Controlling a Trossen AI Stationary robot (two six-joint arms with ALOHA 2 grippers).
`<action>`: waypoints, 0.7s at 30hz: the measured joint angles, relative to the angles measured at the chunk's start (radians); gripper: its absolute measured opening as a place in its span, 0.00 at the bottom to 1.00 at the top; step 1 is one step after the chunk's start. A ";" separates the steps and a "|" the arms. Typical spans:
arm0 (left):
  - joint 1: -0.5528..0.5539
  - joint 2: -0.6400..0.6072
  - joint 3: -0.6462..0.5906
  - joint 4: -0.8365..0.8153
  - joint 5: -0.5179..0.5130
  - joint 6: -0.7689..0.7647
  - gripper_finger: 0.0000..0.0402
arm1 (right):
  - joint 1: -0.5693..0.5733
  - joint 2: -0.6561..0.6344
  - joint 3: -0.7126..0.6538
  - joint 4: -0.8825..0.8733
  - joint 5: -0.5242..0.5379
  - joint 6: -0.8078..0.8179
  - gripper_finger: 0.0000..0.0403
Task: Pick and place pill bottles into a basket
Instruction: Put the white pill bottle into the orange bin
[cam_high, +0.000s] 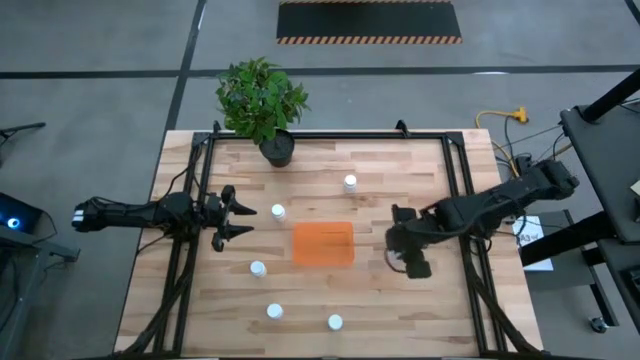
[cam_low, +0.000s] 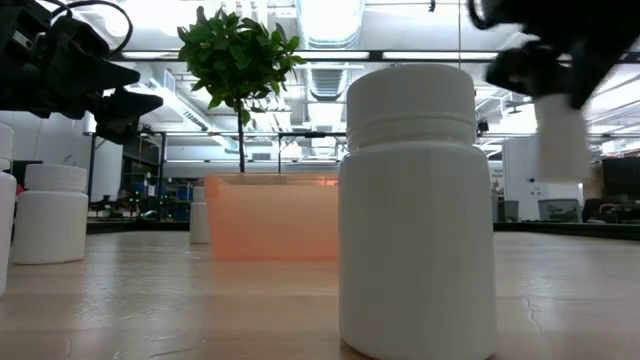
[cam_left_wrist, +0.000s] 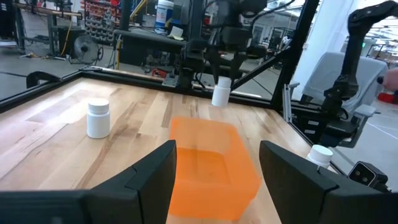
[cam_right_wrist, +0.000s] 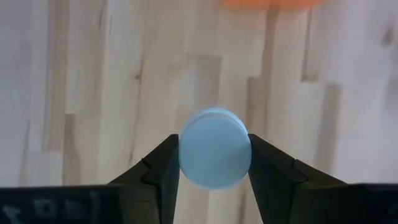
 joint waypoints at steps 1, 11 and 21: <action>0.000 0.000 0.000 0.000 0.000 0.000 0.53 | -0.014 0.031 0.041 -0.015 0.000 -0.026 0.35; 0.000 0.000 0.000 0.001 0.000 0.000 0.53 | -0.090 0.319 0.427 -0.085 0.000 -0.196 0.35; 0.000 0.000 0.000 0.000 0.000 0.000 0.53 | -0.099 0.504 0.593 -0.100 -0.003 -0.298 0.35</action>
